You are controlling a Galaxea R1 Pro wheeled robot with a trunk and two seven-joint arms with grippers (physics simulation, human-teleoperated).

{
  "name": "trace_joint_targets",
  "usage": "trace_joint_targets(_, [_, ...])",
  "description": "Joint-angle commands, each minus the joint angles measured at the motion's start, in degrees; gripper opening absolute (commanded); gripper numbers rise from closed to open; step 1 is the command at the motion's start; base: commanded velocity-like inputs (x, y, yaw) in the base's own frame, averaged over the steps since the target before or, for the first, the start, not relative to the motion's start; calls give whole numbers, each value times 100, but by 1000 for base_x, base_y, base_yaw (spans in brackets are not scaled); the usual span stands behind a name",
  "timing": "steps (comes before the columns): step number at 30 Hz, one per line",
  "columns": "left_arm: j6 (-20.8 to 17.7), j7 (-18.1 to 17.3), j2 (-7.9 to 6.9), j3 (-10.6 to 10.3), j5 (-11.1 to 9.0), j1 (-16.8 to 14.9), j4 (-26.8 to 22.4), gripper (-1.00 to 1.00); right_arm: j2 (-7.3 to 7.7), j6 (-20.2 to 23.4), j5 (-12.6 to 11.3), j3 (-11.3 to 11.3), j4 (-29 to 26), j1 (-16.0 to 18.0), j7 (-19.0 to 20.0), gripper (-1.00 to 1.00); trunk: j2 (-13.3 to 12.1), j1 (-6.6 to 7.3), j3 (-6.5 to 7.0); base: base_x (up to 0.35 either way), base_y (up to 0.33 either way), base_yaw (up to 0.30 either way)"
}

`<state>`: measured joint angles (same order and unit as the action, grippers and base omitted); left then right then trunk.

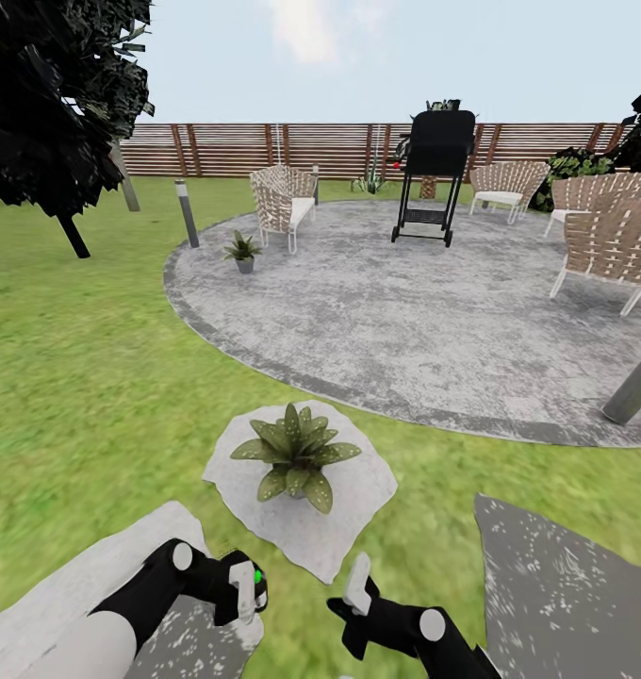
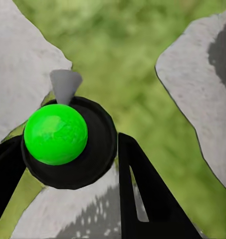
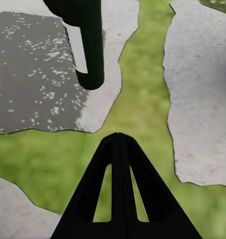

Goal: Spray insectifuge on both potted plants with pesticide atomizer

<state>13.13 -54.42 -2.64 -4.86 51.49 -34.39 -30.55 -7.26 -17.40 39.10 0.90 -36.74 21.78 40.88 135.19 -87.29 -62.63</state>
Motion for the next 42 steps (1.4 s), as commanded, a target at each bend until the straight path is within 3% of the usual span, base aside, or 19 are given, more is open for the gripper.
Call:
trace_joint_targets(1, [145,0,7,-110,22,13,2,-100,-3,-26,45,8,-11,2,8,-100,2,1,-5,0,0,0])
trace_joint_targets(4, [317,1,57,-281,21,27,12,-100,-42,-26,45,7,-16,4,8,-100,2,1,-5,0,0,0])
trace_joint_targets(12, [328,22,110,-320,53,29,7,-100,-201,-26,52,7,-33,8,150,-100,2,1,-5,0,0,0])
trace_joint_targets(17, [306,185,100,-333,345,28,5,-100,-247,-3,45,7,-262,8,349,-100,2,1,-5,0,0,0])
trace_joint_targets(24, [323,188,117,-333,380,28,5,-100,-249,0,45,7,-279,8,359,-100,2,1,-5,0,0,0])
trace_joint_targets(35, [291,184,489,-554,380,29,13,-100,-249,0,45,7,-283,9,359,-100,2,1,-5,0,0,0])
trace_joint_targets(42, [291,155,545,-811,372,29,14,-100,-249,-2,45,7,-289,7,359,-100,2,1,-5,0,0,0])
